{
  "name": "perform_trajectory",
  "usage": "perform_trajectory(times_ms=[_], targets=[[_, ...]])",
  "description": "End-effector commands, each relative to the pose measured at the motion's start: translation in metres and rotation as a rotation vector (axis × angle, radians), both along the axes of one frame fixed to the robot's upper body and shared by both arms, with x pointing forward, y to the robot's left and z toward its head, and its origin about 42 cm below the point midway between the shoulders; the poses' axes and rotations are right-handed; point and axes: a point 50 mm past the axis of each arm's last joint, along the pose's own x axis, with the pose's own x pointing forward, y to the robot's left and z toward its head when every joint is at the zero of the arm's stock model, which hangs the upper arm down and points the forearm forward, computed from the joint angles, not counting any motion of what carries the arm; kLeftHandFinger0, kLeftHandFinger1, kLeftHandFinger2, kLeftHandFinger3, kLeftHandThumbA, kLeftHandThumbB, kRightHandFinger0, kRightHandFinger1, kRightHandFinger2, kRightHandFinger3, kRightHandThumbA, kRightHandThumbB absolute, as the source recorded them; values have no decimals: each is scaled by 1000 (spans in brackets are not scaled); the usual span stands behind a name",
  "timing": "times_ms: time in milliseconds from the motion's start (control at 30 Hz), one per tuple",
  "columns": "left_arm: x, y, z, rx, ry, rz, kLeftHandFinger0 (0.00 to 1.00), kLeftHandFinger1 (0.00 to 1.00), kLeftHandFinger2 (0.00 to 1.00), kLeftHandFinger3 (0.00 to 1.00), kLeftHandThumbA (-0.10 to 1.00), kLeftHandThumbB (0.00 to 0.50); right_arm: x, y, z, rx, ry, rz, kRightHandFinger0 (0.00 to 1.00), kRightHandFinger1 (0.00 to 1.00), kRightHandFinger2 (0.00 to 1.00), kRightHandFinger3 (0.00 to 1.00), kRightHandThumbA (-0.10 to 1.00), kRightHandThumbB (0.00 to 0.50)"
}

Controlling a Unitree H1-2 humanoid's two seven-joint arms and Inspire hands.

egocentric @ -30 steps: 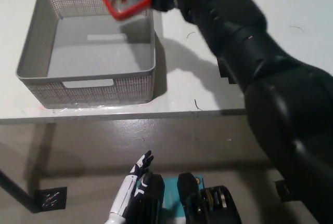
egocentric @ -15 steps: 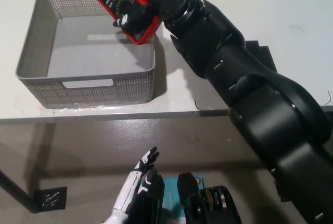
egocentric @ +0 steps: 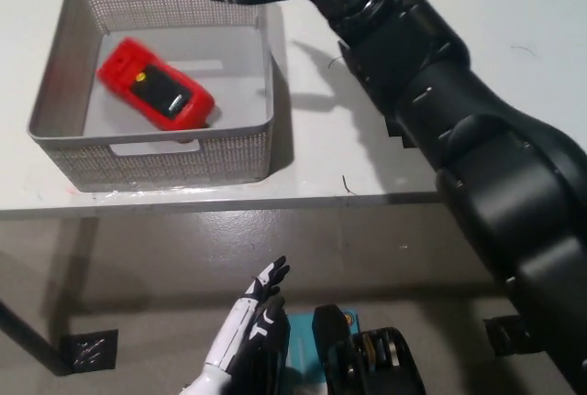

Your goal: Use the right hand to pick up a multimeter on the right side and put it into a container on the left side

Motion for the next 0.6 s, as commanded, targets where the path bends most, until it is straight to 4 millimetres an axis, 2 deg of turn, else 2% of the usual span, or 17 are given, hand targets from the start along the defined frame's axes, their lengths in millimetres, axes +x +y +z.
perform_trajectory(times_ms=[0,100,167,200,267,333,367,467,567], targets=[[7,-11,15,0,-68,-59,1000,1000,1000,1000,1000,491,1,-2,56,74,-114,56,1000,1000,1000,1000,1000,469],[7,-12,14,3,-73,-60,1000,1000,1000,1000,1000,483,3,-6,55,110,-104,57,1000,1000,1000,1000,1000,469],[7,-13,15,3,-71,-59,1000,1000,1000,1000,1000,489,4,-11,58,167,-108,53,1000,1000,1000,1000,1000,440],[7,-13,16,1,-70,-56,1000,1000,1000,1000,1000,491,5,-14,61,195,-113,56,1000,1000,1000,1000,1000,456],[6,-12,16,-2,-67,-54,1000,1000,1000,1000,1000,492,6,-23,68,388,-87,66,1000,1000,1000,1000,1000,477],[9,-12,18,-1,-69,-50,1000,1000,1000,1000,1000,495,8,-39,77,544,-91,106,1000,1000,1000,1000,1000,466],[8,-10,17,-2,-68,-47,1000,1000,1000,1000,1000,495,9,-47,80,615,-94,131,1000,1000,1000,1000,1000,434],[6,-5,16,-10,-68,-32,1000,1000,1000,1000,1000,492,3,-77,78,908,-79,233,1000,1000,1000,1000,1000,397],[2,-4,14,-18,-70,-19,1000,1000,1000,1000,1000,498,-18,-107,67,1061,-95,309,1000,1000,1000,1000,1000,423]])
